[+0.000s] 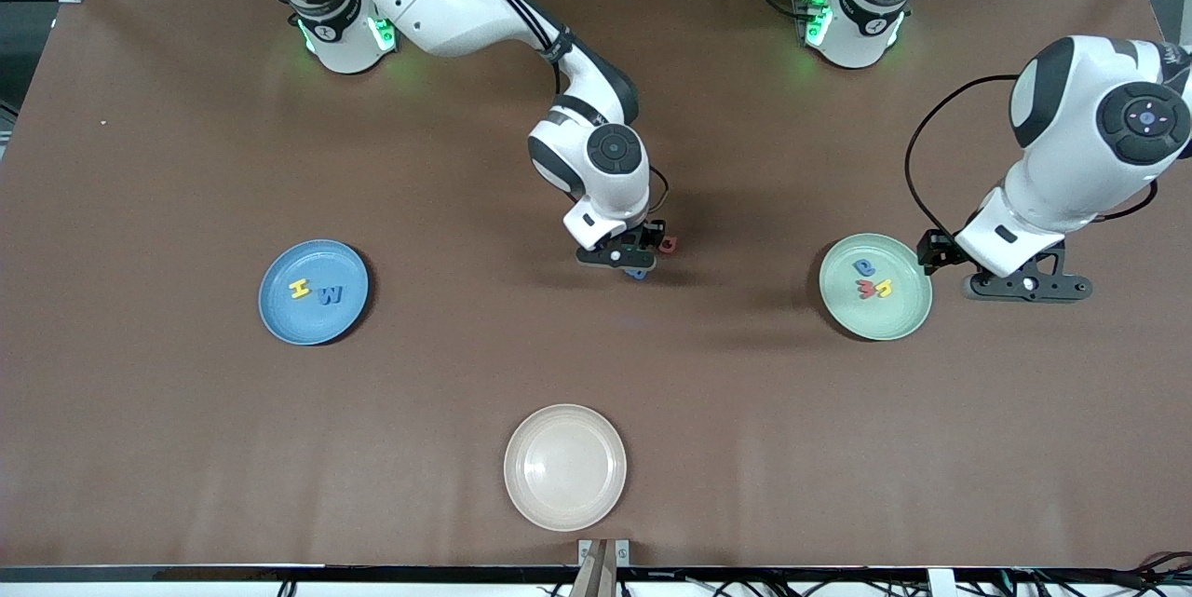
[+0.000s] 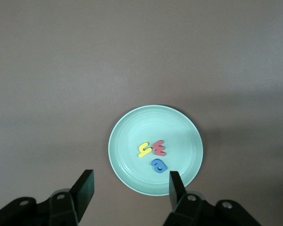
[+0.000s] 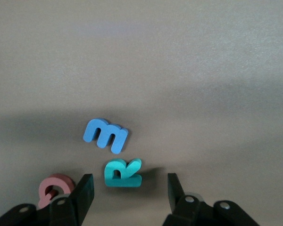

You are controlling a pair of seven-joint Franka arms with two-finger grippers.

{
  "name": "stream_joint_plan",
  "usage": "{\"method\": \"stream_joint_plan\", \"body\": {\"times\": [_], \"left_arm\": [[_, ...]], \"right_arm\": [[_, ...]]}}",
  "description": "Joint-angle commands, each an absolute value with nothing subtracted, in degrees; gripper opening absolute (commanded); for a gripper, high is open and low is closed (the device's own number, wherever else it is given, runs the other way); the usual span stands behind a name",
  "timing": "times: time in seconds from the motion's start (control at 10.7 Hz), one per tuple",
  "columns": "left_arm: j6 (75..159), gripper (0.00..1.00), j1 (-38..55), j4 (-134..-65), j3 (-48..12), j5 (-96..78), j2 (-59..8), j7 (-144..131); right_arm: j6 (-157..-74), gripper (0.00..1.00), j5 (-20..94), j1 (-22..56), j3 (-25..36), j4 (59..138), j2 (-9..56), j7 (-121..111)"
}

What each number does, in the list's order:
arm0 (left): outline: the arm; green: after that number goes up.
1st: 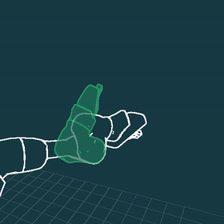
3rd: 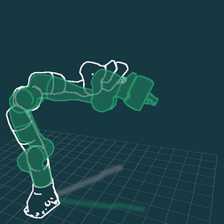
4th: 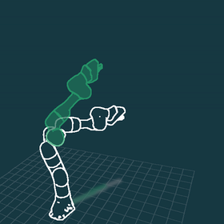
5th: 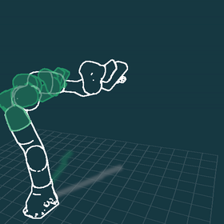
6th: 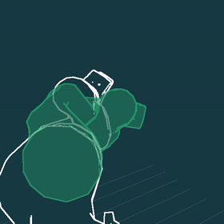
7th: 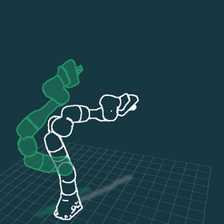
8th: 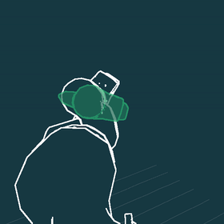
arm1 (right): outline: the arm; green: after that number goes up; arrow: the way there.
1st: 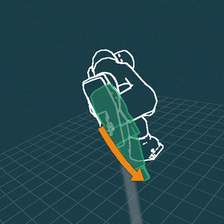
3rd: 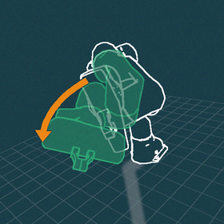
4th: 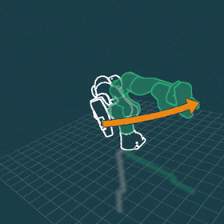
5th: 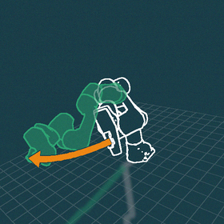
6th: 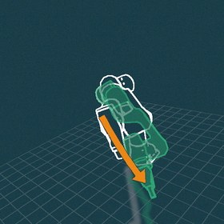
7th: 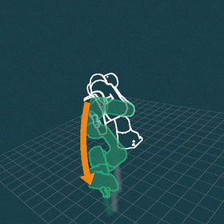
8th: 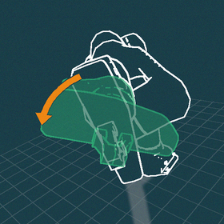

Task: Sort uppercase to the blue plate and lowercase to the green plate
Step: 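Lower the right gripper and grasp the teal 'R'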

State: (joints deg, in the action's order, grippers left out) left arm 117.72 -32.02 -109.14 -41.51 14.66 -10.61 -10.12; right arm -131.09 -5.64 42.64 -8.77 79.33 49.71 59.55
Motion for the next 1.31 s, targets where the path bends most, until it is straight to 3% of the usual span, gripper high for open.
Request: {"method": "stream_joint_plan", "body": {"times": [0.0,0.19,0.47,0.75,0.84,1.22], "left_arm": [[116.3,0.73,-21.5,-108.3,-31.1,10.6,-8.6,-9.2],[116.3,0.73,-14.7,-108.5,-24.4,10.1,-7.9,-9.2],[115.8,0.74,0.8,-108.8,-9.0,7.6,-6.8,-9.2],[115.8,0.74,7.2,-109.0,-2.9,7.1,-6.6,-9.2],[115.8,0.74,8.9,-109.1,-1.2,6.6,-6.6,-9.2],[115.8,0.74,15.3,-109.2,4.9,6.5,-6.3,-9.3]], "right_arm": [[-131.0,0.70,-5.9,43.9,-8.0,75.0,52.5,61.8],[-130.9,0.69,-6.1,44.3,-7.8,74.0,53.5,62.0],[-130.8,0.68,-6.2,44.6,-7.7,74.2,54.1,61.9],[-130.6,0.62,-6.2,44.6,-7.3,74.4,54.1,61.8],[-130.6,0.56,-6.2,44.6,-7.2,74.4,54.1,61.8],[-130.1,0.18,-6.2,44.6,-7.2,74.4,53.9,61.8]]}}
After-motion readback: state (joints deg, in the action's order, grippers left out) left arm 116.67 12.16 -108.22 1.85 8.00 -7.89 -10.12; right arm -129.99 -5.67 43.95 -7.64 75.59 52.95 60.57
